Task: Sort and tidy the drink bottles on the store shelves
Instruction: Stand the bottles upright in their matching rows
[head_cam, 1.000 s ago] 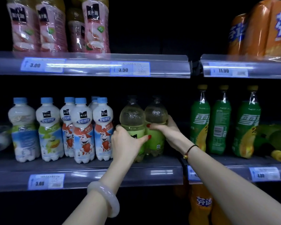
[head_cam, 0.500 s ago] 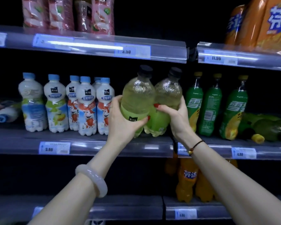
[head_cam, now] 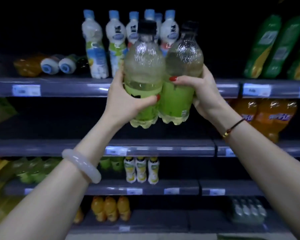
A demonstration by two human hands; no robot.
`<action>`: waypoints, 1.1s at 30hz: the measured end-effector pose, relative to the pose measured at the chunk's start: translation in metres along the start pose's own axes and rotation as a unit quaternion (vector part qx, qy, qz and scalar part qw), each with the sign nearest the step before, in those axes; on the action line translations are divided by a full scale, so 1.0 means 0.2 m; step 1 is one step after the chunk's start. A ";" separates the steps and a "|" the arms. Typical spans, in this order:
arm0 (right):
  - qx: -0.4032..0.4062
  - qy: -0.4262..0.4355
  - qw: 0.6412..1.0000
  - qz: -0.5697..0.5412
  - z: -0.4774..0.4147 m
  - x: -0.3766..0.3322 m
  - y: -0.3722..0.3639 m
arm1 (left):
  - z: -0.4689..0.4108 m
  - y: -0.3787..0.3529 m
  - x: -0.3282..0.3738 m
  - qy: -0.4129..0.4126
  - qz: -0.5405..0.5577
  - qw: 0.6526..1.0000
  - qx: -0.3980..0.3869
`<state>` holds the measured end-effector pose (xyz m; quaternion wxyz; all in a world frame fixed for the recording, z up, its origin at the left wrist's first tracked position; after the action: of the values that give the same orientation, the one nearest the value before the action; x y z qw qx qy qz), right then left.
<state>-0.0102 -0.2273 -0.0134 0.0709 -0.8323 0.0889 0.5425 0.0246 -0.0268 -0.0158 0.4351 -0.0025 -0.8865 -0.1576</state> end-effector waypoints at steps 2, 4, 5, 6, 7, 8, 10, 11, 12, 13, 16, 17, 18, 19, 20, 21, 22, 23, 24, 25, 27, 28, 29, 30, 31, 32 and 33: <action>0.002 -0.026 1.000 -0.012 0.10 0.14 -0.18 | 0.12 0.15 -0.14 0.021 -0.015 0.999 -0.024; 0.006 -0.050 0.998 -0.027 0.20 0.29 -0.35 | 0.23 0.28 -0.30 0.049 -0.026 0.998 -0.041; 0.010 -0.062 0.998 -0.031 0.24 0.37 -0.43 | 0.28 0.34 -0.38 0.067 -0.027 0.996 -0.051; 0.012 -0.076 0.997 -0.033 0.28 0.45 -0.51 | 0.33 0.39 -0.46 0.084 -0.027 0.994 -0.061; 0.012 -0.093 0.995 -0.034 0.32 0.52 -0.58 | 0.38 0.44 -0.53 0.101 -0.026 0.992 -0.070; 0.009 -0.111 0.993 -0.034 0.35 0.60 -0.64 | 0.43 0.48 -0.61 0.119 -0.021 0.990 -0.078; -0.003 -0.140 0.990 -0.031 0.39 0.74 -0.76 | 0.51 0.55 -0.75 0.150 -0.018 0.985 -0.084; -0.014 -0.153 0.988 -0.026 0.40 0.80 -0.82 | 0.55 0.59 -0.82 0.163 -0.019 0.983 -0.082; -0.024 -0.164 0.986 -0.023 0.41 0.87 -0.87 | 0.58 0.62 -0.89 0.175 -0.018 0.981 -0.077; -0.031 -0.175 0.984 -0.021 0.40 0.93 -0.93 | 0.61 0.65 -0.97 0.190 -0.015 0.979 -0.070; -0.049 -0.204 0.978 -0.015 0.42 1.11 -1.08 | 0.71 0.73 -1.19 0.228 -0.003 0.972 -0.051; -0.050 -0.214 0.976 -0.011 0.44 1.18 -1.13 | 0.74 0.76 -1.26 0.235 0.001 0.970 -0.054; -0.051 -0.222 0.974 -0.009 0.45 1.25 -1.18 | 0.76 0.79 -1.34 0.242 0.006 0.968 -0.058; -0.053 -0.230 0.972 -0.009 0.47 1.33 -1.23 | 0.80 0.82 -1.41 0.252 0.010 0.966 -0.062; -0.051 -0.237 0.970 -0.013 0.49 1.41 -1.28 | 0.84 0.85 -1.50 0.265 0.014 0.962 -0.069; -0.046 -0.242 0.969 -0.015 0.51 1.48 -1.33 | 0.88 0.87 -1.58 0.279 0.019 0.957 -0.074; -0.041 -0.248 0.968 -0.013 0.53 1.56 -1.38 | 0.92 0.90 -1.67 0.293 0.024 0.953 -0.078; -0.038 -0.256 0.966 -0.011 0.55 1.64 -1.43 | 0.96 0.92 -1.76 0.304 0.027 0.949 -0.084; -0.036 -0.265 0.964 -0.014 0.58 1.73 -1.48 | 1.00 0.94 -1.86 0.313 0.028 0.945 -0.092; -0.035 -0.271 0.962 -0.020 0.60 1.81 -1.53 | 1.03 0.96 -1.96 0.320 0.029 0.942 -0.099; -0.030 -0.284 0.958 -0.030 0.65 1.99 -1.61 | 1.08 0.97 -2.15 0.332 0.033 0.936 -0.111; -0.023 -0.291 0.956 -0.038 0.66 2.08 -1.64 | 1.09 0.97 -2.25 0.338 0.039 0.933 -0.116; -0.015 -0.297 0.954 -0.044 0.67 2.17 -1.66 | 1.11 0.95 -2.34 0.344 0.045 0.930 -0.121; -0.009 -0.302 0.952 -0.045 0.67 2.26 -1.66 | 1.11 0.94 -2.43 0.348 0.049 0.928 -0.127; -0.002 -0.306 0.951 -0.043 0.67 2.34 -1.66 | 1.10 0.91 -2.51 0.349 0.051 0.926 -0.134; 0.007 -0.306 0.951 -0.039 0.65 2.41 -1.65 | 1.08 0.88 -2.58 0.348 0.053 0.926 -0.138; 0.017 -0.304 0.952 -0.032 0.63 2.48 -1.63 | 1.06 0.84 -2.65 0.346 0.052 0.926 -0.140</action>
<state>0.1482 0.0819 -0.5112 0.1259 -0.6293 0.0458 0.7656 0.2149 0.2633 -0.5003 0.7174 -0.0549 -0.6488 -0.2479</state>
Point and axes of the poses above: each hand's wrist, its own z-axis away from the middle knuckle, its own y-axis out of the back of the hand, x = y × z, the point moved 7 cm from there along -z, towards the middle knuckle, and after that the axes turned 6 degrees about -x, right-handed, at the moved point
